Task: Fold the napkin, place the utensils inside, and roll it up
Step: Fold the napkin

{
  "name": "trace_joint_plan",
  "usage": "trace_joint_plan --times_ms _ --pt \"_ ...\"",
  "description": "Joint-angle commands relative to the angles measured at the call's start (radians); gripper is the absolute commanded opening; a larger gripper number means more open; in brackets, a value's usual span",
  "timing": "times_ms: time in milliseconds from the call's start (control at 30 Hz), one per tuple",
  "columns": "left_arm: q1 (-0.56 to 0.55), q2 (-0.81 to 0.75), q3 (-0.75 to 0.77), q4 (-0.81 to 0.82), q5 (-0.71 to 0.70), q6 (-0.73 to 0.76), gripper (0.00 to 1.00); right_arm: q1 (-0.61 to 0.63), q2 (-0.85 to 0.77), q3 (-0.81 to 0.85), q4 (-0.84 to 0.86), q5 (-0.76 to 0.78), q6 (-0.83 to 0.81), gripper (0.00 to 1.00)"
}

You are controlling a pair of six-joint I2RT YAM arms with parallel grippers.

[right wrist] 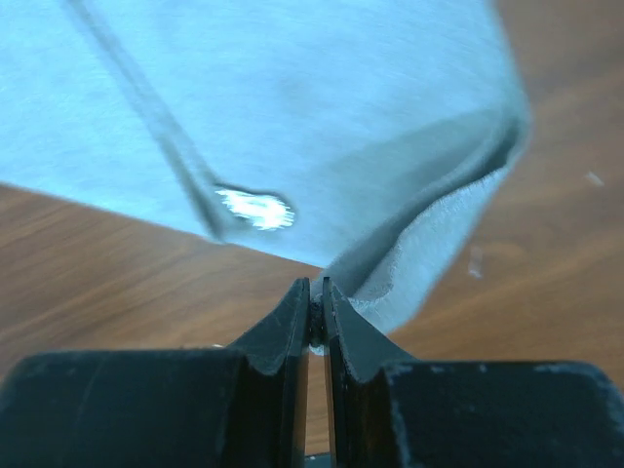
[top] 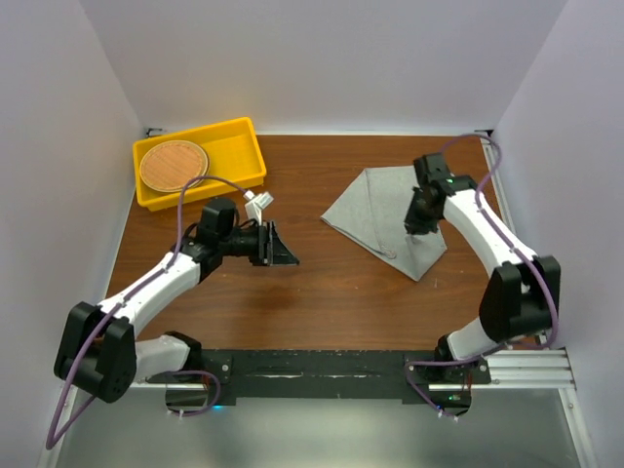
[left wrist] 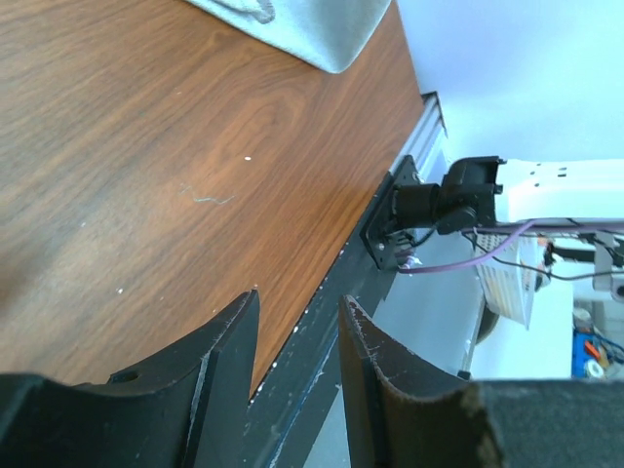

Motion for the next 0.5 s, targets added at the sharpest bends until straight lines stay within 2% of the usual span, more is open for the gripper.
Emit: trace_joint_plan --times_ms 0,200,467 --pt "0.015 -0.07 0.008 -0.108 -0.071 0.014 0.43 0.126 0.13 0.157 0.06 -0.029 -0.107 0.1" --pt "0.029 -0.125 0.028 -0.234 -0.15 0.049 0.44 0.217 0.279 0.292 0.082 -0.051 -0.199 0.1" --pt "0.046 -0.113 0.116 -0.392 -0.226 0.115 0.44 0.258 0.357 0.424 0.076 -0.072 -0.279 0.1"
